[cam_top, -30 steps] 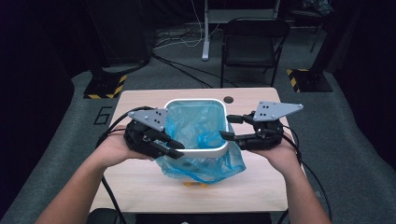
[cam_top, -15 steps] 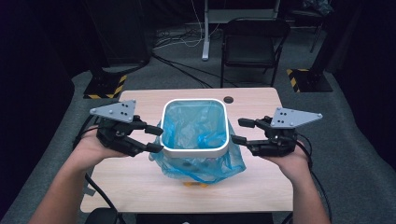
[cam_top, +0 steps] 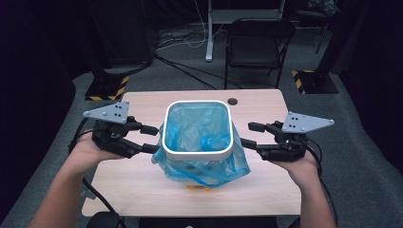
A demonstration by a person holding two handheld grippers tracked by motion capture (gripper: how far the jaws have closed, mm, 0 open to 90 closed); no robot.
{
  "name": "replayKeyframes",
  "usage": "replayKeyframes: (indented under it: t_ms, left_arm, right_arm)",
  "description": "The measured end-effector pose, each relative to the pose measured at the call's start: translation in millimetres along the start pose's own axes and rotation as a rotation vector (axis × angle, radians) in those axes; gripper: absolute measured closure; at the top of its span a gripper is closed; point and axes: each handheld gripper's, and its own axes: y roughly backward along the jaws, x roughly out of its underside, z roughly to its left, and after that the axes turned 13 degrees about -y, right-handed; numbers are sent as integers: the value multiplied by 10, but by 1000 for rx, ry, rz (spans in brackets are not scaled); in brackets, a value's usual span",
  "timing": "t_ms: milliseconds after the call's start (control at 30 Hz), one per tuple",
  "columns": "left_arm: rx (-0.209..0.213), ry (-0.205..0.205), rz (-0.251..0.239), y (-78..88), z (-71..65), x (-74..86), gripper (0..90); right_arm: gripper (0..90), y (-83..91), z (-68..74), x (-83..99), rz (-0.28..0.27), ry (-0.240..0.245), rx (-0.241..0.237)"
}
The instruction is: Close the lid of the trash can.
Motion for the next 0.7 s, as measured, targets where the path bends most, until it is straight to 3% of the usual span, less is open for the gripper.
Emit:
replayKeyframes:
  t_ms: [533, 700]
  left_arm:
    - [-85, 92, -8, 80, 83, 354, 430]
    - [-112, 124, 0, 56, 119, 509, 428]
  right_arm:
    - [419, 61, -130, 121, 9, -32, 52]
    - [419, 68, -186, 183, 34, -44, 75]
